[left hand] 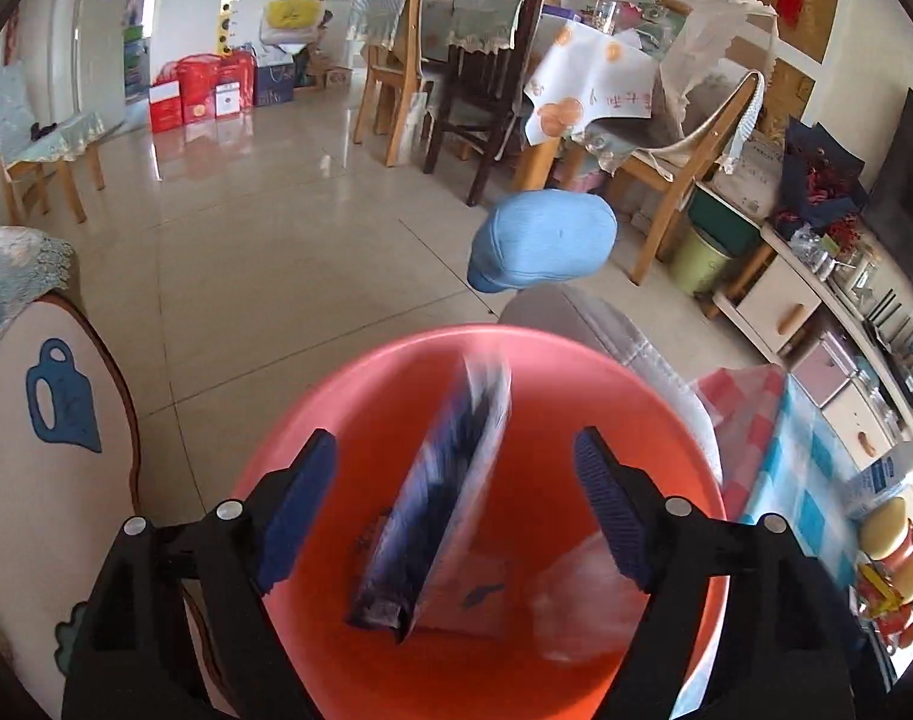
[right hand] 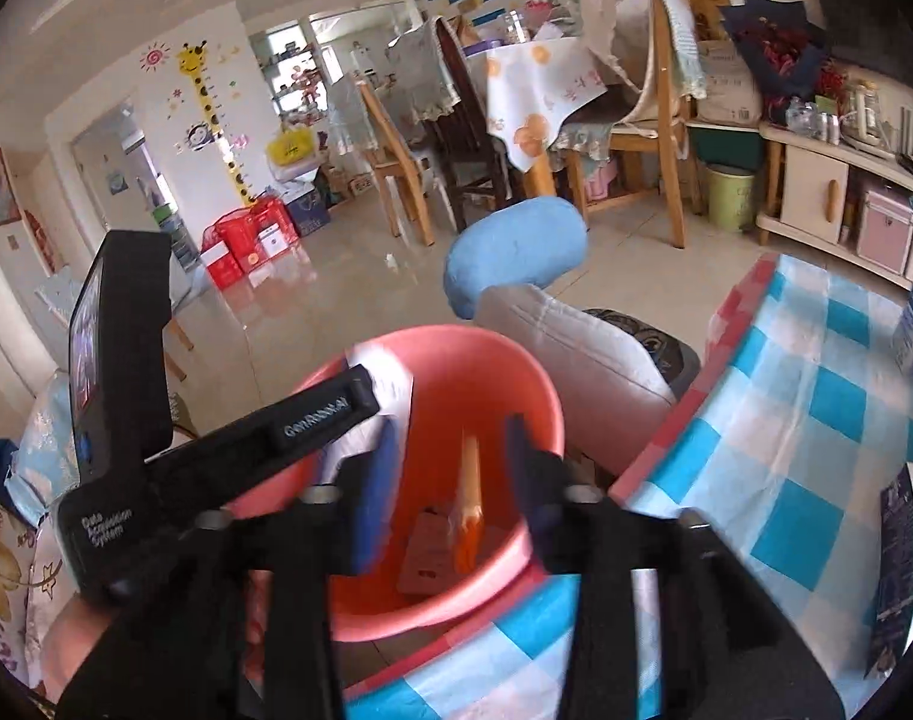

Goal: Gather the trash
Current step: 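Open left tool to drop the carton while right tool drops the stick into the bucket, then move both open tools back over the table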

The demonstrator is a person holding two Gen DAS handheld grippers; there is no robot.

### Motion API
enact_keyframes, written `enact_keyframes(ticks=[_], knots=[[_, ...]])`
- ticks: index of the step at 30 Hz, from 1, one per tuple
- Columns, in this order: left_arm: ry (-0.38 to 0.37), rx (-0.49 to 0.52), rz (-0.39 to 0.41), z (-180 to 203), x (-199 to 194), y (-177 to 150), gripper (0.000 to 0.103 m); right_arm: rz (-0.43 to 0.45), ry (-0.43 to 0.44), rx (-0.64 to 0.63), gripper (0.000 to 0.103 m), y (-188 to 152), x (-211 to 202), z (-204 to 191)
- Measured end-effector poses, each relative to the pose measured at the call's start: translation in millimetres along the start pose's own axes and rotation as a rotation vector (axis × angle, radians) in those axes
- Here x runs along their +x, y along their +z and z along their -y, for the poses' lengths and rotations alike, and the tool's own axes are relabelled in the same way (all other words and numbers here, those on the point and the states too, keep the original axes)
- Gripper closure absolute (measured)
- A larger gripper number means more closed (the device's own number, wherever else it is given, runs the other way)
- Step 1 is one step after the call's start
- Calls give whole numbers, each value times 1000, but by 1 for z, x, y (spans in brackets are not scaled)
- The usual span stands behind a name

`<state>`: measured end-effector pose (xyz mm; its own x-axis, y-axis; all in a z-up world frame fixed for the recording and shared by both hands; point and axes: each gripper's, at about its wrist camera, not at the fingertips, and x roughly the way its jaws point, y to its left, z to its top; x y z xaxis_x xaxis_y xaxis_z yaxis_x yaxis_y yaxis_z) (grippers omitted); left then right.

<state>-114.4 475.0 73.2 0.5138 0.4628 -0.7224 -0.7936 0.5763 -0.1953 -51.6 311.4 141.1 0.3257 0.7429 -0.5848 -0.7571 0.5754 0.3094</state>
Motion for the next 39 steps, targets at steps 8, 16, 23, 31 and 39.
enact_keyframes(ticks=[8,16,23,31,39], knots=[[8,132,151,28,-24,-10,11,57,-163,-3,20,-23,-49,30],[-86,281,237,72,-51,-29,11,55,-303,2,14,-52,-90,61],[-131,399,239,111,-67,-48,10,54,-398,-23,9,-75,-119,77],[-190,466,203,138,-75,-65,9,66,-478,-33,4,-93,-145,90],[-184,539,212,160,-82,-81,9,92,-536,-36,4,-114,-167,102]])
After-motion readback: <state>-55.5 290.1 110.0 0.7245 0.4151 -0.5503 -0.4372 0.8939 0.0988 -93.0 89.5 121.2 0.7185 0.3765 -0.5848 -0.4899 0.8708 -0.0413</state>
